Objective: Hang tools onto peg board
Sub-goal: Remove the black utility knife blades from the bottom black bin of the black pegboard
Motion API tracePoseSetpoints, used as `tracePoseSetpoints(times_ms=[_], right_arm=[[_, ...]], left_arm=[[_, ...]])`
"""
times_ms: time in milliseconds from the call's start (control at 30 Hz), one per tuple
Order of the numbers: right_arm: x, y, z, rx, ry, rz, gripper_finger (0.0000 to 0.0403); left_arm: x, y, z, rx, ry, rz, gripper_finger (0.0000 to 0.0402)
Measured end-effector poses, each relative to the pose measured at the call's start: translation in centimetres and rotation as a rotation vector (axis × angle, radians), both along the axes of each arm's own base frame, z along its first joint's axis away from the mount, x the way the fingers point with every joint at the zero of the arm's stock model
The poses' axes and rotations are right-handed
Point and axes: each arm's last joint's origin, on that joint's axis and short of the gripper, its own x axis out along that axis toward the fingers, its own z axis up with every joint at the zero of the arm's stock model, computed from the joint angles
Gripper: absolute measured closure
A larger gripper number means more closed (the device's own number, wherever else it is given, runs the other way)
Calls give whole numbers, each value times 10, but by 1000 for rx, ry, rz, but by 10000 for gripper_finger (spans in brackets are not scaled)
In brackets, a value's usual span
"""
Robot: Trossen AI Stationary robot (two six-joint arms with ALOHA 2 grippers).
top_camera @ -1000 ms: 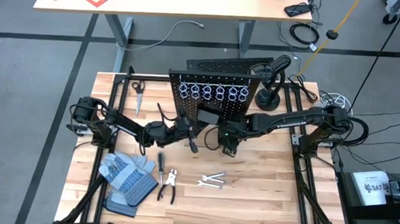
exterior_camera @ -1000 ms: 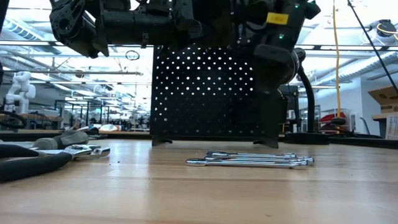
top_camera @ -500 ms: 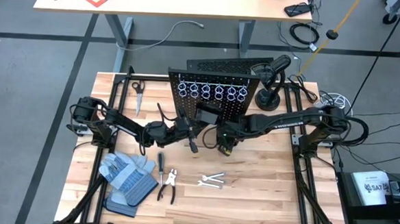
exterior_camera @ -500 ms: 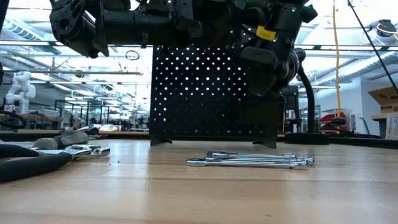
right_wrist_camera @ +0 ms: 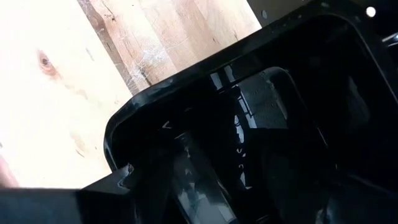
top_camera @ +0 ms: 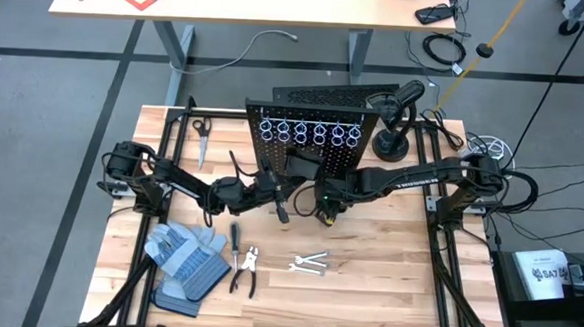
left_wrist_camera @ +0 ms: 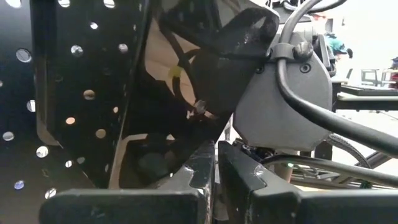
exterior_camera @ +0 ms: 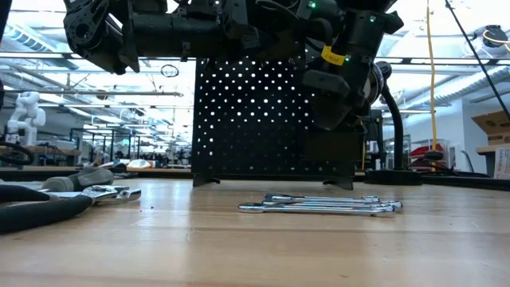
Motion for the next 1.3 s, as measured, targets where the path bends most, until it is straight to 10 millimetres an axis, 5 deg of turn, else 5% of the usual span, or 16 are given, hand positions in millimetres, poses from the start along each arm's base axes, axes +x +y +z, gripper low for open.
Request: tracePoseSetpoints(times_ms=[700,1300], right_arm=[[7,-1,-10,26,1,48,142],[3,-4,-7,-209,31,-39,218]], left_arm=[[0,0,0,0,0,0,371],[0,0,0,1,0,0,371]])
